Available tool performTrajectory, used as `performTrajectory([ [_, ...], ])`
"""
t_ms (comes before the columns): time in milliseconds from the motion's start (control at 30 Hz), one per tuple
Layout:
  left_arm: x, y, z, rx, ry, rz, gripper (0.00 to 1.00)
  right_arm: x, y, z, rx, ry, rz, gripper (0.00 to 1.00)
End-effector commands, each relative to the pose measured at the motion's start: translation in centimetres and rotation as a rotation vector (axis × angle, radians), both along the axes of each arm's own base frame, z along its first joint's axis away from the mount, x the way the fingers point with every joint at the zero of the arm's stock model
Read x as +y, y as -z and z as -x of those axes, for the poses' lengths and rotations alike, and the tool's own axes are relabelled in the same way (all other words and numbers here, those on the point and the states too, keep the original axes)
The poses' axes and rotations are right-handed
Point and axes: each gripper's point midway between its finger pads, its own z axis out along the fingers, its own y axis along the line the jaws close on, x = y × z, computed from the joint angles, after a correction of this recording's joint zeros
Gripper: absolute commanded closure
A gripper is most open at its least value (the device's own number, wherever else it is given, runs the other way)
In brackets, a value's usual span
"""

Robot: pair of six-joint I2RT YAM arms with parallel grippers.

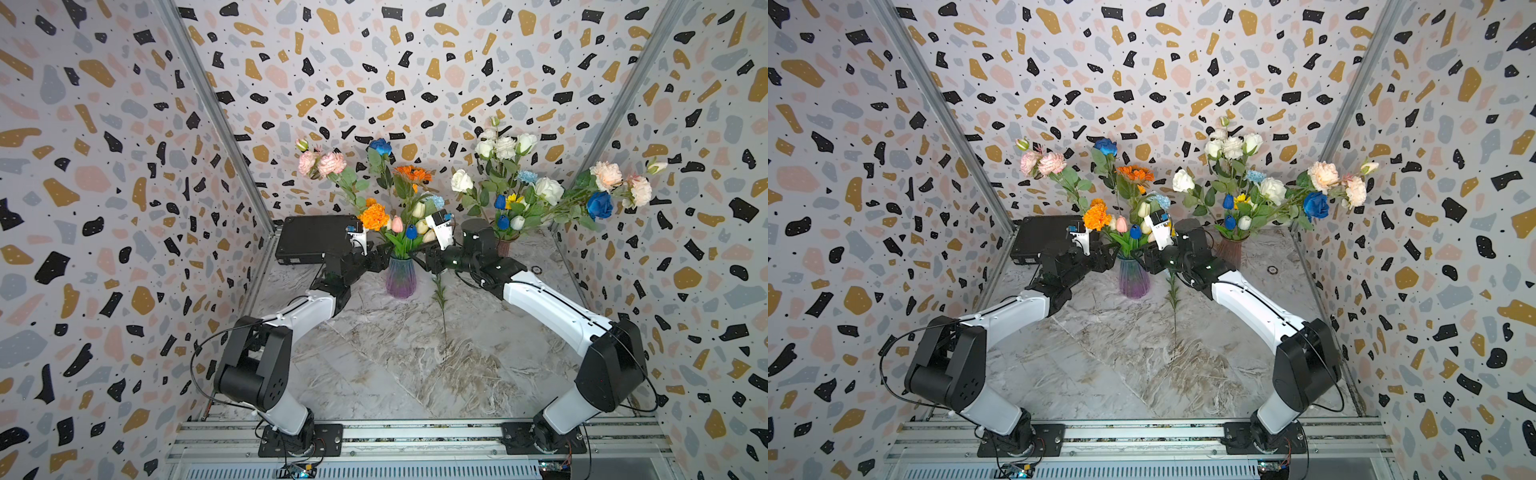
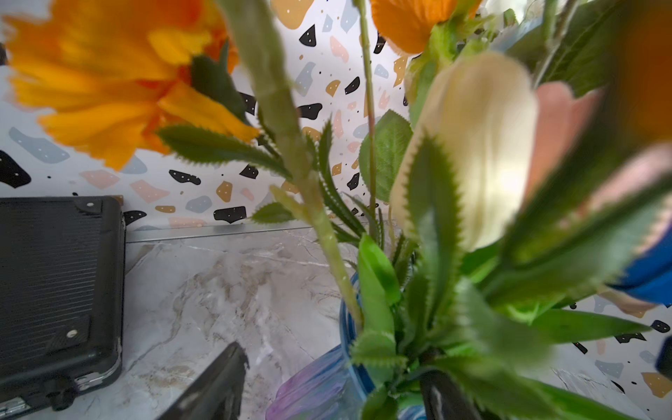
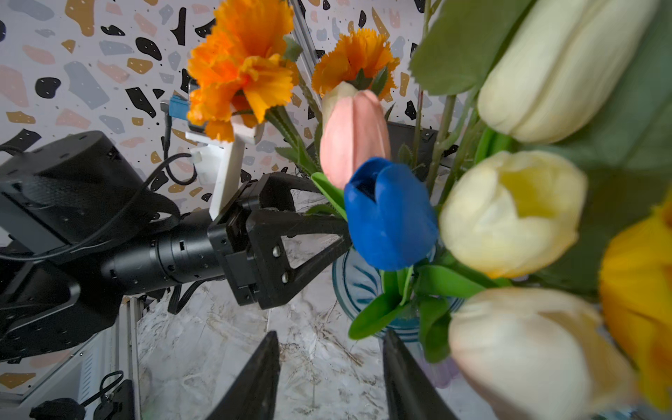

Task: Pick out blue flowers from the vase
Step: Pick up the flower from the vase.

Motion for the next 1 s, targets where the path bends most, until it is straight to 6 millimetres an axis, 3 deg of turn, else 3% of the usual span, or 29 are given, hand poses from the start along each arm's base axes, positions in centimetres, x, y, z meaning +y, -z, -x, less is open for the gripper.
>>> performTrajectory([
  [0, 0.0, -2.2, -0.8, -0.066, -0.025, 0.033, 0.24, 0.3, -2.7, -0.8, -0.082, 0.000, -0.021, 0.53],
  [600, -1.4, -4.5, -1.4, -0.176, 0.048, 0.103, 0.22, 0.3, -1.4, -5.2, -0.102, 0.092, -0.006, 0.57],
  [967, -2.2, -4.4, -2.4, -0.209, 0.074, 0.112, 0.31, 0.8, -1.2, -6.5, -0.123, 0.096, -0.029, 0.59],
])
